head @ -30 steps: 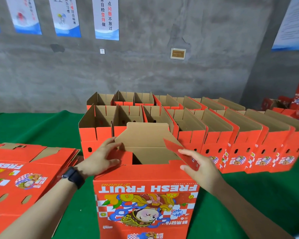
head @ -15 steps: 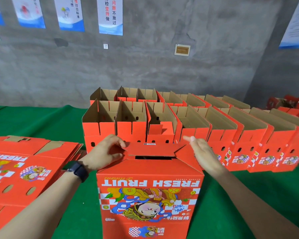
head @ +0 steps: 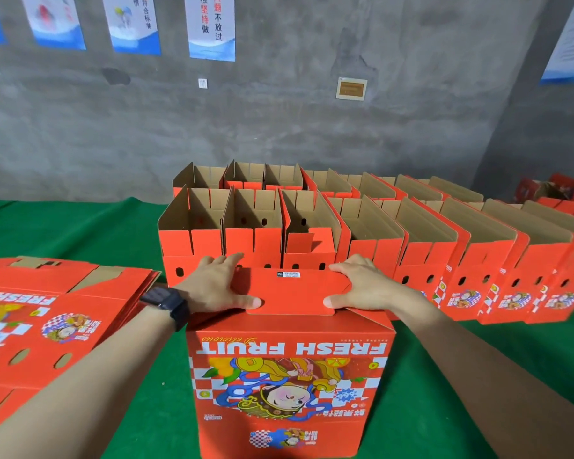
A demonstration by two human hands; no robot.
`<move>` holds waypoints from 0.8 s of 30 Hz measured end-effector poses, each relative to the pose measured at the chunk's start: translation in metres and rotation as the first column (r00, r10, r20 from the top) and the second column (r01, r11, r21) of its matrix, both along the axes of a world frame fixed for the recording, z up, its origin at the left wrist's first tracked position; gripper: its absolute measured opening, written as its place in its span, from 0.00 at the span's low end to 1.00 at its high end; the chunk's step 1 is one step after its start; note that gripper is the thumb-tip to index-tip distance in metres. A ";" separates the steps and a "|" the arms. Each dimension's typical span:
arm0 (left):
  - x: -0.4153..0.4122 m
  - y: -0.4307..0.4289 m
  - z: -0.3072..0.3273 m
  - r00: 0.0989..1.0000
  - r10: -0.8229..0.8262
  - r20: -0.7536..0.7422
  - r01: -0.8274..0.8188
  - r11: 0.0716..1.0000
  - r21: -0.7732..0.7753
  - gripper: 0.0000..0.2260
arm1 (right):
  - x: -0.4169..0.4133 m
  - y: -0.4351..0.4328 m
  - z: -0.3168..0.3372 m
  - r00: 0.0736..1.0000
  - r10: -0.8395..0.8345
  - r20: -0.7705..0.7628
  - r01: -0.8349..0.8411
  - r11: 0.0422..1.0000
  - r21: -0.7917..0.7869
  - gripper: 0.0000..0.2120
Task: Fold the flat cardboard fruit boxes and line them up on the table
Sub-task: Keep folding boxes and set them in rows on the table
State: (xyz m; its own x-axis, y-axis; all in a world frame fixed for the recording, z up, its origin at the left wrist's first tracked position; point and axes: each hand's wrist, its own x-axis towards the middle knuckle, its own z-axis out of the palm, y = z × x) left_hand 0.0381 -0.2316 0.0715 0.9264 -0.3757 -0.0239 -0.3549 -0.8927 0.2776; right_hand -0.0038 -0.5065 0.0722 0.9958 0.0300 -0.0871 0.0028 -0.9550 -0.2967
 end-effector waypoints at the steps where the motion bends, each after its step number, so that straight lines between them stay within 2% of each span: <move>1: 0.001 -0.002 -0.001 1.000 0.002 0.006 -0.002 0.999 0.047 0.45 | 0.001 0.002 -0.001 1.000 0.001 0.000 -0.001 1.000 -0.017 0.40; 4: 0.001 -0.007 -0.004 0.999 0.005 0.047 -0.010 0.993 0.114 0.43 | 0.002 0.007 -0.005 0.999 -0.011 0.033 0.012 1.000 -0.013 0.41; 12: -0.001 -0.012 -0.011 0.993 0.056 0.103 -0.066 0.993 0.095 0.41 | -0.006 0.012 -0.019 0.984 -0.012 0.177 0.029 0.995 -0.090 0.40; 19: 0.004 -0.010 -0.013 0.994 0.037 0.104 -0.043 0.998 0.055 0.40 | -0.003 0.010 -0.022 0.985 -0.006 0.175 0.017 0.998 -0.060 0.39; 21: 0.005 -0.006 -0.012 0.996 0.052 0.069 -0.050 0.998 -0.030 0.41 | -0.002 0.008 -0.022 0.985 -0.038 0.171 0.030 0.998 0.046 0.37; 23: 0.005 -0.001 -0.012 0.994 0.095 0.047 -0.081 0.970 -0.227 0.40 | -0.001 0.004 -0.021 0.976 -0.099 0.196 0.054 0.973 0.222 0.32; 24: 0.004 0.002 -0.012 0.990 0.135 0.034 -0.115 0.928 -0.353 0.39 | -0.001 0.002 -0.020 0.967 -0.151 0.207 0.075 0.940 0.332 0.29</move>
